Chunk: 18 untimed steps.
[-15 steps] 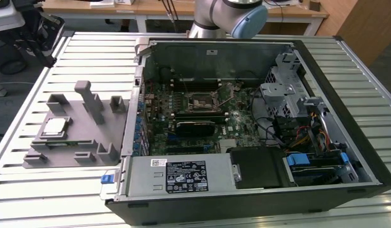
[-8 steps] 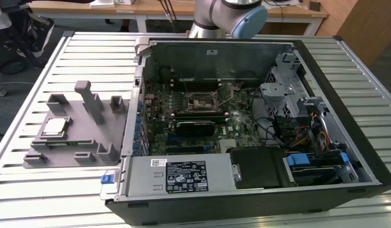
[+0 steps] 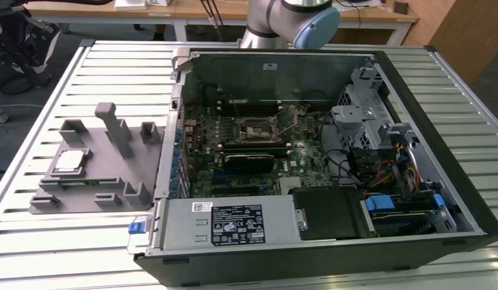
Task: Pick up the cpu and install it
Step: 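Reach for the cpu, then pick up the cpu and move it towards the insertion slot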
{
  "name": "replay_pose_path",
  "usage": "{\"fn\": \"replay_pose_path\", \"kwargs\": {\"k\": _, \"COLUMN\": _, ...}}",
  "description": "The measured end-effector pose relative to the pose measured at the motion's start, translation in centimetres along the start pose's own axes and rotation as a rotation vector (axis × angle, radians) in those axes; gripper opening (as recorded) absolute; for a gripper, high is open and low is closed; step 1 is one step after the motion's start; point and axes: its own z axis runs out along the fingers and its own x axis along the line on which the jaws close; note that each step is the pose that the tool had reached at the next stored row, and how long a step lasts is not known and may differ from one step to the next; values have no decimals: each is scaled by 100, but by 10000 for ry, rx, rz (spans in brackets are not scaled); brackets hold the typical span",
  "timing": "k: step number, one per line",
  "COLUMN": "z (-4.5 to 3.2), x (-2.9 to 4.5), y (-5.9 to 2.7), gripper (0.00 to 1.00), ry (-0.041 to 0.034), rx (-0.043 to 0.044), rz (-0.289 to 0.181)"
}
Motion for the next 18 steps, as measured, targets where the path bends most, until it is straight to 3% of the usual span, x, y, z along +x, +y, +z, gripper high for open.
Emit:
{"fn": "replay_pose_path", "kwargs": {"k": 9, "z": 4, "x": 115, "y": -9, "gripper": 11, "ry": 0, "rx": -1, "rz": -20}}
{"fn": "replay_pose_path", "kwargs": {"k": 18, "z": 15, "x": 136, "y": -11, "gripper": 11, "ry": -1, "rx": 24, "rz": -22}}
